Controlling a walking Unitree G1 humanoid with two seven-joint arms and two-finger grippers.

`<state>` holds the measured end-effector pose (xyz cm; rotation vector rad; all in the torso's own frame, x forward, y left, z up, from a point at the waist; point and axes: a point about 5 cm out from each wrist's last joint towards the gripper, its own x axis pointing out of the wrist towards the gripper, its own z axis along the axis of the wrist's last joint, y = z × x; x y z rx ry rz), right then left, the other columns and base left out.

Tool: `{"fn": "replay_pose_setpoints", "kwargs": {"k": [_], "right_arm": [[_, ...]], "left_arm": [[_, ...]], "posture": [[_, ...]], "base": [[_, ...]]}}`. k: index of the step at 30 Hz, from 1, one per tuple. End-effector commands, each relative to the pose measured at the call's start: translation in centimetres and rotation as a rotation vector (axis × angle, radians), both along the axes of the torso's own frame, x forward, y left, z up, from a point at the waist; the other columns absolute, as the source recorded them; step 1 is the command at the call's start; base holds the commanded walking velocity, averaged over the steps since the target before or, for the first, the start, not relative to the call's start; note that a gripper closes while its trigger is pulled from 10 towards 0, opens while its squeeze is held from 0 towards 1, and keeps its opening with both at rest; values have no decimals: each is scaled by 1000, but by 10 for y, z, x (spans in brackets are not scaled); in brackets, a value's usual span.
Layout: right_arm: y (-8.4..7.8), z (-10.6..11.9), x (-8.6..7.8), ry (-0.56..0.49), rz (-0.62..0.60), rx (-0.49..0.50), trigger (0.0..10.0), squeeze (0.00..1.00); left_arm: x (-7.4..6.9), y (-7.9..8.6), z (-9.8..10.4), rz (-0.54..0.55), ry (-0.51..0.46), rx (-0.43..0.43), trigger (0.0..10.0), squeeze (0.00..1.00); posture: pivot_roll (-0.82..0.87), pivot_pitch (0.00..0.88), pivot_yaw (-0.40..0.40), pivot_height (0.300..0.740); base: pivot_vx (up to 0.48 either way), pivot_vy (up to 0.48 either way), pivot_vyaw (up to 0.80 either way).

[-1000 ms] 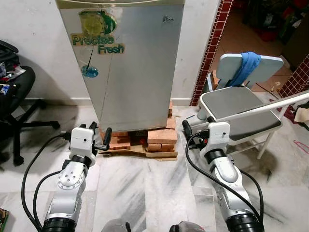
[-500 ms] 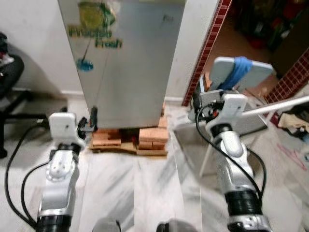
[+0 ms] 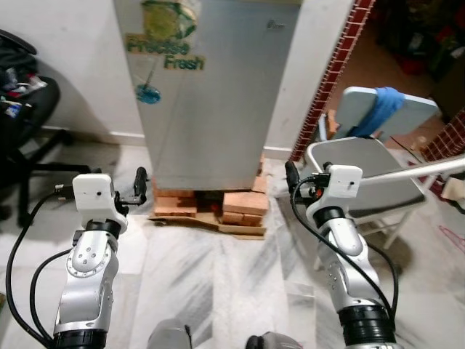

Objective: Restocking fridge

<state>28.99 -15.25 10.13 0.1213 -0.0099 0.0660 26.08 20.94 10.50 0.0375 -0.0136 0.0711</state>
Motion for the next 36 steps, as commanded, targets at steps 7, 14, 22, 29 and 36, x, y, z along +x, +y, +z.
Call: {"fn": "replay_pose_setpoints", "kwargs": {"k": [7, 14, 22, 29, 36], "right_arm": [[5, 7, 3, -22, 13, 11, 10000, 0], [5, 7, 3, -23, 12, 11, 10000, 0], [6, 7, 3, -25, 15, 10, 10000, 0], [5, 8, 3, -38, 13, 3, 10000, 0], [5, 7, 4, -48, -36, 24, 10000, 0]], "left_arm": [[3, 1, 6, -24, 3, -2, 10000, 0], [2, -2, 6, -45, 5, -4, 10000, 0], [-1, -2, 4, -40, 17, -17, 10000, 0], [-1, -3, 2, -42, 25, -17, 10000, 0], [3, -4, 3, -79, 39, 6, 10000, 0]], "posture": [[94, 54, -46, 740], [93, 61, -49, 740], [97, 63, -56, 740], [100, 56, -29, 740], [96, 50, 9, 740]], "base": [[0, 480, -800], [0, 480, -800], [0, 480, -800], [0, 480, -229], [0, 480, 0]]}}
